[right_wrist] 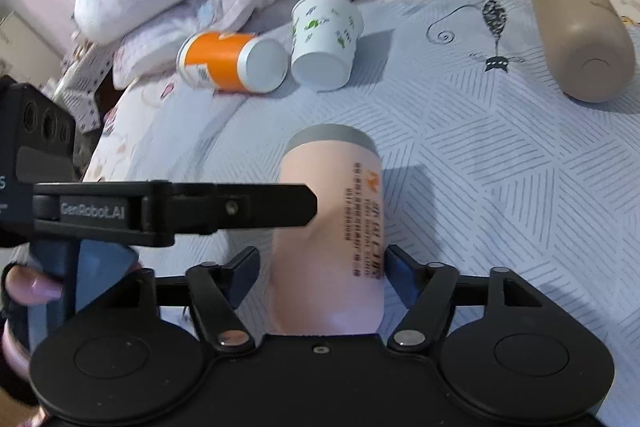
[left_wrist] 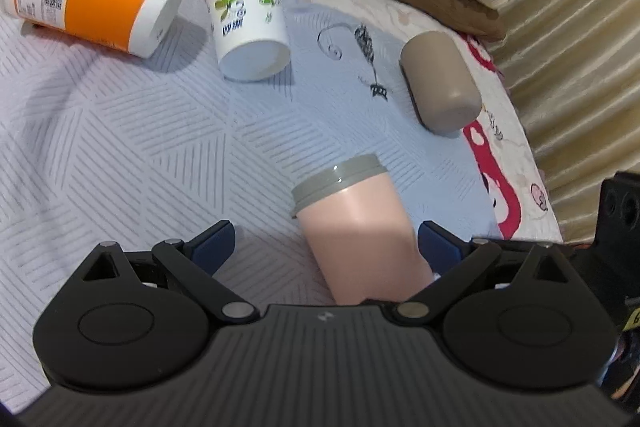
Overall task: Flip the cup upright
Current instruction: 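Close the right gripper on the pink cup body and lift it, then rotate the held pink cup rim-up and set it on the cloth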
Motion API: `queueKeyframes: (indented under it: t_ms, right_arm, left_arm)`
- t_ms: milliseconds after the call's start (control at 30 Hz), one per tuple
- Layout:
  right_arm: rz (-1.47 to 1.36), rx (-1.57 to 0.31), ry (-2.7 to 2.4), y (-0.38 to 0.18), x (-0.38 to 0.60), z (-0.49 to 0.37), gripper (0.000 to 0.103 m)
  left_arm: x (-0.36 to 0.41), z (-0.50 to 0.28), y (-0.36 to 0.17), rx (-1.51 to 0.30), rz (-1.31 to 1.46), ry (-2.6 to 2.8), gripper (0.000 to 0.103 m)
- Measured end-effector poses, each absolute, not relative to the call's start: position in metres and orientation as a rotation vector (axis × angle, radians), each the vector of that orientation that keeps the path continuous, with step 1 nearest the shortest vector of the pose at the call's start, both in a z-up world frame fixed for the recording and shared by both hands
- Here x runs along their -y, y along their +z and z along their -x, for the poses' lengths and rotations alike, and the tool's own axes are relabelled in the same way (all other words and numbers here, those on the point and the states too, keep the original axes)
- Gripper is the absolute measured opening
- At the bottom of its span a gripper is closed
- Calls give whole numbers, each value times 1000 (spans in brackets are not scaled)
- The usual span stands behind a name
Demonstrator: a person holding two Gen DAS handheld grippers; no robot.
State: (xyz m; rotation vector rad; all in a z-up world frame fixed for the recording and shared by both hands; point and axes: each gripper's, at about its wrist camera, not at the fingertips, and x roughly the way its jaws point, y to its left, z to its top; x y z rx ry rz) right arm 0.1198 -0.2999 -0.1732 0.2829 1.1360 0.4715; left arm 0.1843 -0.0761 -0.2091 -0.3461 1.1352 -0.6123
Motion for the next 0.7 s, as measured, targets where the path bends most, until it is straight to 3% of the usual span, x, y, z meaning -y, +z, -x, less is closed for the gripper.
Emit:
queueKeyframes:
  t_ms: [167,200,233,333,533,700]
  right_arm:
    - [-289,-1118,488,-177,304,-124,76]
    - [-291,-1110,486,-177,305,-123,76]
    - [-294,-1097,473,-176,306,-122,67]
    - [-325,-1078,457,-177,311,-118,67]
    - [-245,-1019,482,-171,304,-106,67]
    - [-93,-931,503,-158,285,-95,67]
  left_arm:
    - [81,-186,-216,-1159,372,-638,94]
    - [82,-186,-217,-1155,379,-645,91]
    - [83,-186,-218,-1152,398,-649,84]
    - [88,-182,-215,-1147,409,-681,68]
    - [94,-168,-201,-1081,325,-679,68]
    - [98,-143,-176,-925,140,-690,64]
